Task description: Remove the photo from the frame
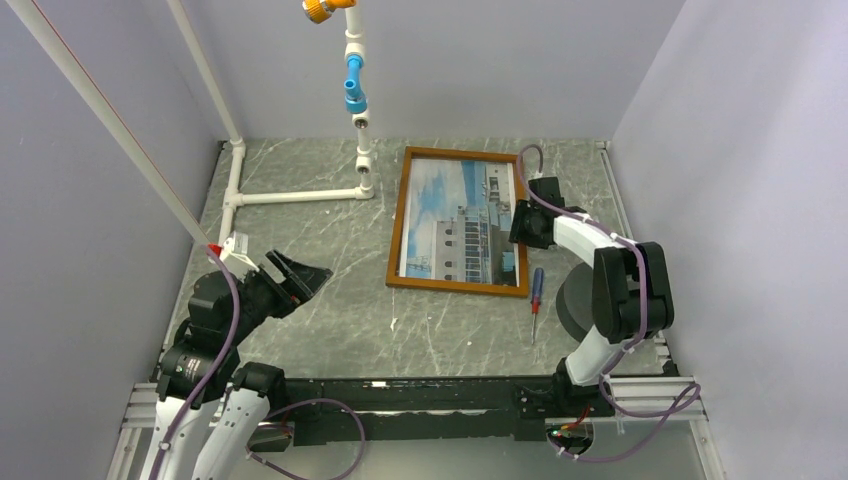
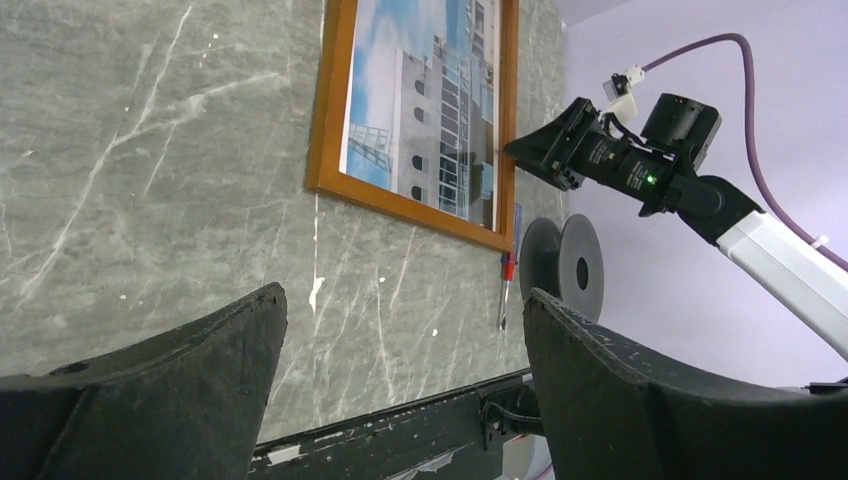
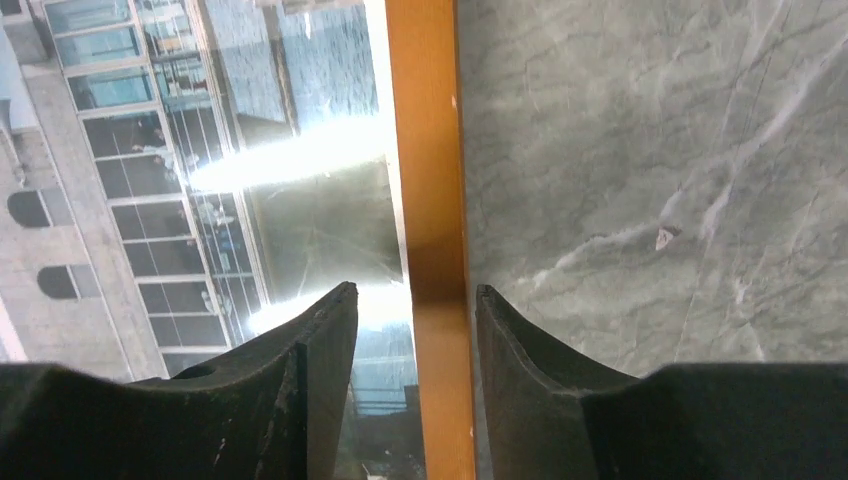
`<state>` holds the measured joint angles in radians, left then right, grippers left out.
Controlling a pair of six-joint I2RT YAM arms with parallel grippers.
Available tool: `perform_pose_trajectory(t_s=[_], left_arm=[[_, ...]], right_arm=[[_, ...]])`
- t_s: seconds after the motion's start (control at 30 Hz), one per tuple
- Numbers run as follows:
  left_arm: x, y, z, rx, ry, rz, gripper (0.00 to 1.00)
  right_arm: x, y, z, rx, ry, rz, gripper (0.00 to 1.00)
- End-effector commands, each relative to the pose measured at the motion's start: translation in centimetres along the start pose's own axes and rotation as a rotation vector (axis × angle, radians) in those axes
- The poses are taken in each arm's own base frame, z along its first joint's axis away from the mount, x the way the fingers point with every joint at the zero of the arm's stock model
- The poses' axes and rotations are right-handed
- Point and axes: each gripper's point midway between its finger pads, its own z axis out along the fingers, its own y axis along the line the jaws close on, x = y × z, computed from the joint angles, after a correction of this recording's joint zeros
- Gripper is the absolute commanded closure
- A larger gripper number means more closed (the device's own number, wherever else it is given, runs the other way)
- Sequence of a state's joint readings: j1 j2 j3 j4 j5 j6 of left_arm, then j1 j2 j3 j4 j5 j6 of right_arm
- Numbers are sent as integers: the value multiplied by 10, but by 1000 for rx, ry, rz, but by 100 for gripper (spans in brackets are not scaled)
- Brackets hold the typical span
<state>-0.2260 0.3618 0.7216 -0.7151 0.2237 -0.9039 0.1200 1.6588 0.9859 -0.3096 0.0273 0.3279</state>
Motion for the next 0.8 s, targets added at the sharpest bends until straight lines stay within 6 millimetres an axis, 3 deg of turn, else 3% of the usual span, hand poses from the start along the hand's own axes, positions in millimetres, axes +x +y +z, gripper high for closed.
perform_pose_trajectory(t_s=[0.0,0.23,0.37,0.5,0.63,0.77], left_arm=[[-1,-7,0,37,0,8,10],[8,-5,5,56,44,22,9],[17,-6,11,72,100,26,9],[22,-4,16,73,137,36,8],[23,-5,20,81,148,45,9],[24,-6,22,86,162,46,8]], right_arm=[[-10,-10,5,116,-18,-34,53],[-10,-7,16,114,-19,-31,62],[-14,-7,16,112,-30,-42,74],[-29,1,-1,99,-81,-46,79],[-45,10,-20,91,-108,-48,99],[-55,11,-39,104,-124,-47,100]])
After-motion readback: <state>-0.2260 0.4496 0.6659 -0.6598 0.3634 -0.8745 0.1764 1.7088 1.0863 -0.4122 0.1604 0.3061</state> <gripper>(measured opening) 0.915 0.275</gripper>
